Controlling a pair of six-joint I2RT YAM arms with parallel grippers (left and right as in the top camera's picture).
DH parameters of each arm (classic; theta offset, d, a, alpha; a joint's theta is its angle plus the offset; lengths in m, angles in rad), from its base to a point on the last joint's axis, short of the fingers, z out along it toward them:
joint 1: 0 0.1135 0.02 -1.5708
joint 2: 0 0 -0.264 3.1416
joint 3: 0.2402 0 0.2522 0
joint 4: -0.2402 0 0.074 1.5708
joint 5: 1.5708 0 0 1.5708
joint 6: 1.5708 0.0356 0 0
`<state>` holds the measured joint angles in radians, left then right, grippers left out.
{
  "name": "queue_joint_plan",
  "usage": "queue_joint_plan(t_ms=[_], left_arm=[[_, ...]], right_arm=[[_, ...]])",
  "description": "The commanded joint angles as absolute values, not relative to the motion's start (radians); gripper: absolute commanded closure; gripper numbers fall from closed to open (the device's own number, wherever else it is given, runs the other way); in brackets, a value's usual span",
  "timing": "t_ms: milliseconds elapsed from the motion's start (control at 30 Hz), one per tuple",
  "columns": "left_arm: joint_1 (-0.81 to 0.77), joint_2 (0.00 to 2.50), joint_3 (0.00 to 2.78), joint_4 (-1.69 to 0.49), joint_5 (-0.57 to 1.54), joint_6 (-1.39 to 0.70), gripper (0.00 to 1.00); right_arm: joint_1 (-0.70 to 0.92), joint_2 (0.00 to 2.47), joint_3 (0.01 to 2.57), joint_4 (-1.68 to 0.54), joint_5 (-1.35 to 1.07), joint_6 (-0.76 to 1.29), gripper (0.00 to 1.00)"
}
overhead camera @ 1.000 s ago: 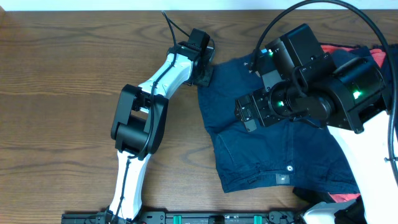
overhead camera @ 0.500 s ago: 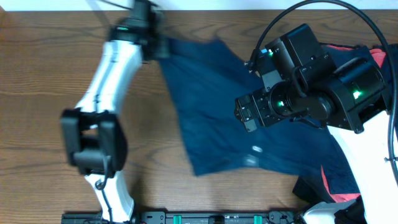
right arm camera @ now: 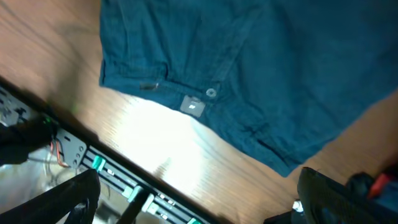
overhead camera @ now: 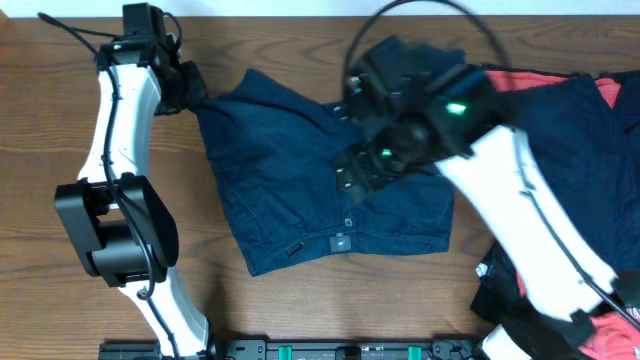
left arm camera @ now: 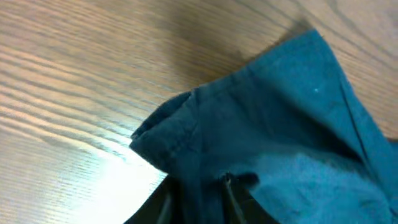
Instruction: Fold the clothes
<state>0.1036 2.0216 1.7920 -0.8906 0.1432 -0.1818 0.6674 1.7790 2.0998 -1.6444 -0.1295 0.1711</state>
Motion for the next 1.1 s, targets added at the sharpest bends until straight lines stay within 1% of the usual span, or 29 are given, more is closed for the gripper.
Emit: queue_joint_plan(t_ms=[0, 67, 100, 133, 267, 367, 533, 800, 900, 1067], left_arm=[[0.103, 2.025, 1.788, -0.896, 0.149, -0.178, 0.64], [0.105, 2.025, 1.788, -0.897, 0.145, -0.178, 0.59], [0.105, 2.025, 1.788, -0.897, 0.145, -0.178, 0.57], [0.107, 2.025, 1.788, -0.897, 0.145, -0.178, 0.53], [0.115, 2.025, 1.788, -0.897, 0.145, -0.178, 0.49], [0.133, 2.025, 1.788, -0.905, 0.145, -0.178, 0.36], [0.194, 2.025, 1.788, -0.928, 0.145, -0.178, 0.36], [0.275, 2.025, 1.788, -0.974, 0.146, -0.178, 0.35], [0.285, 2.025, 1.788, -0.981, 0.146, -0.178, 0.36], [0.287, 2.025, 1.788, -0.979, 0.146, -0.178, 0.36]], right_arm=[[0.722, 1.851, 2.099, -1.644, -0.164, 0.149, 0.01], [0.761, 1.896, 2.080, -1.637, -0.169, 0.148, 0.01], [0.783, 1.919, 2.068, -1.630, -0.169, 0.149, 0.01], [0.801, 1.938, 2.057, -1.620, -0.169, 0.149, 0.01], [0.865, 2.003, 2.008, -1.554, -0.170, 0.163, 0.01], [0.885, 2.017, 1.979, -1.507, -0.185, 0.178, 0.01], [0.888, 2.018, 1.916, -1.439, -0.331, 0.101, 0.01], [0.915, 2.059, 1.750, -1.385, -0.388, 0.071, 0.01], [0.921, 2.061, 1.697, -1.336, -0.393, 0.123, 0.01], [0.907, 2.061, 1.684, -1.313, -0.394, 0.117, 0.01]])
